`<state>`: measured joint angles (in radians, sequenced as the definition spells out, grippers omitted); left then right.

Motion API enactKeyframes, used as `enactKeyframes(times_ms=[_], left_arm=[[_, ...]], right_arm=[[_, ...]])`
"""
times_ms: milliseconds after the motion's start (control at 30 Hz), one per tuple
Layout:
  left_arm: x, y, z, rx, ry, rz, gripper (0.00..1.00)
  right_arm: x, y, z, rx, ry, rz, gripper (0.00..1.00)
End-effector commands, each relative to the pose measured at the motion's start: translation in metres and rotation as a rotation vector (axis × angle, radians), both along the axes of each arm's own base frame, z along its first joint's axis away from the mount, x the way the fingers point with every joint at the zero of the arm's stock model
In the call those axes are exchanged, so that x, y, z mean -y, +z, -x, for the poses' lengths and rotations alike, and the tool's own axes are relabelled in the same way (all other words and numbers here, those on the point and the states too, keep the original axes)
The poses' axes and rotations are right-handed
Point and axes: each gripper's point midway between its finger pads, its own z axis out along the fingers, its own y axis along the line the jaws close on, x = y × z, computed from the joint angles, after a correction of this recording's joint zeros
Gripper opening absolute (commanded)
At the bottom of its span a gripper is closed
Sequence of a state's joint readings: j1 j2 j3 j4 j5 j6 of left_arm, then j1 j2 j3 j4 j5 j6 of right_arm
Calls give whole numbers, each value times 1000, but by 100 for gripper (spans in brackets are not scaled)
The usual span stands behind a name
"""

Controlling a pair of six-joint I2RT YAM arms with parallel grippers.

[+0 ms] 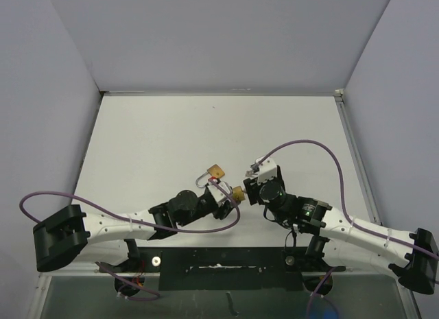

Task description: Unlock with the key

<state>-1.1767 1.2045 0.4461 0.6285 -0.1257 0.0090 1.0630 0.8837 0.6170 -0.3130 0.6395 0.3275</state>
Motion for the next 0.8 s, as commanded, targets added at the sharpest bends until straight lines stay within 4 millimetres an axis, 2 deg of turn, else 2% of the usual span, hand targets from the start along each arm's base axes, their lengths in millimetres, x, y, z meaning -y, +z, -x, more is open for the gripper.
enactKeyframes(times_ms=[0,133,367,633,767], left_arm=[[18,55,-2,68,-29,137,0],[21,53,-2,66,-35,131,0],[21,66,-6,91,-20,163,0],[16,70,-6,96,-6,173,0],[12,68,-10,80,27,177,0]], right_arm=[[-29,28,3,44,96,-98,61],[-35,27,4,36,120,-99,61],[-39,14,3,3,108,-50,61],[-23,15,-2,12,9,-49,62],[9,29,-13,23,-153,-165,64]])
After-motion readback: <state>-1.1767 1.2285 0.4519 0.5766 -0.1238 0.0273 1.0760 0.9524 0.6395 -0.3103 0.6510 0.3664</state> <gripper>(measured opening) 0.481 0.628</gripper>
